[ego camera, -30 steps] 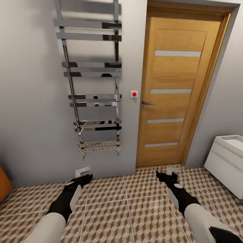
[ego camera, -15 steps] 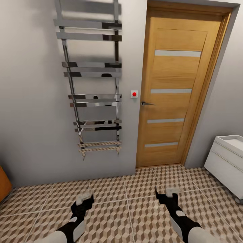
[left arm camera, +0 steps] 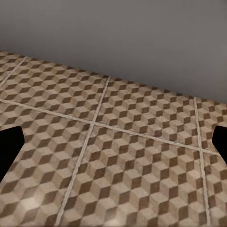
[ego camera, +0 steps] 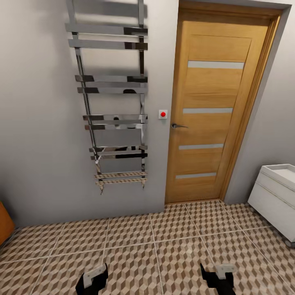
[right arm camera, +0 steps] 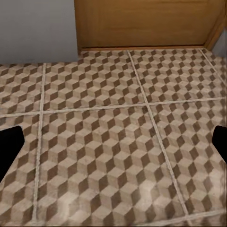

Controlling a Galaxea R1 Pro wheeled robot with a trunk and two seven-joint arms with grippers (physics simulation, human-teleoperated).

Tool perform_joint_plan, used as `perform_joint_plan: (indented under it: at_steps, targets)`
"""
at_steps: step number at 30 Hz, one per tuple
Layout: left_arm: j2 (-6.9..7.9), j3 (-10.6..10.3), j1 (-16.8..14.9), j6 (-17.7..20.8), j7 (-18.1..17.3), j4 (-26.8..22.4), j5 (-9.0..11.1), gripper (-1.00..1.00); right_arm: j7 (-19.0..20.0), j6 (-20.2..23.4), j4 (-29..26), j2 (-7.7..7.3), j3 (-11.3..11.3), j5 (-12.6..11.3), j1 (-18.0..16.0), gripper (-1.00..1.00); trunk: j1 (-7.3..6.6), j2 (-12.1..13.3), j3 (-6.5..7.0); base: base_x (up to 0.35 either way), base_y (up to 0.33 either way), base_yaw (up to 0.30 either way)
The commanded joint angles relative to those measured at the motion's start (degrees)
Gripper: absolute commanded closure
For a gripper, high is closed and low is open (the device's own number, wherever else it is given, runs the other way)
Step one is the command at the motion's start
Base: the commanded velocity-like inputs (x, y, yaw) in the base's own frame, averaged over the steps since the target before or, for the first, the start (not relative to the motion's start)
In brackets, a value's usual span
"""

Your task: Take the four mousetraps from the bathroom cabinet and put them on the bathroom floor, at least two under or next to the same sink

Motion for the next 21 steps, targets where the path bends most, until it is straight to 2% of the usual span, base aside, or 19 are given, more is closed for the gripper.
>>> perform_joint_plan:
  at_steps: [1, 6, 12, 16, 21]
  targets:
    - [-0.02, -0.30, 0.37, -0.99, -0.03, 0.24, 0.41, -1.00, -0.01, -0.28, 0.75, -0.56, -0.62, 0.50, 0.12, -1.00, 0.00, -0.04, -0.06, 0.000, 0.000, 0.000]
    - [-0.19, -0.30, 1.93, -2.55, -0.11, 0.41, 0.46, -1.00, -0.57, -0.40, 1.50, -1.26, -1.74, -0.32, 0.31, -1.00, 0.00, -0.04, -0.06, 0.000, 0.000, 0.000]
    - [0.05, -0.30, 5.35, -1.50, -0.02, 0.46, 0.46, -1.00, -1.16, -0.41, 1.93, -1.55, -5.35, -3.46, 0.39, -1.00, 0.00, -0.04, -0.06, 0.000, 0.000, 0.000]
    - [-0.12, -0.33, 7.90, -1.62, 0.07, 0.42, 0.32, -1.00, -1.08, -0.31, 3.35, -1.37, -5.99, -4.17, 0.46, -1.00, 0.00, -0.04, -0.06, 0.000, 0.000, 0.000]
    - [-0.18, -0.37, 9.01, -2.30, 0.11, 0.40, 0.19, -1.00, -0.82, -0.23, 5.50, -1.20, -5.96, -3.56, 0.48, -1.00, 0.00, -0.04, -0.06, 0.000, 0.000, 0.000]
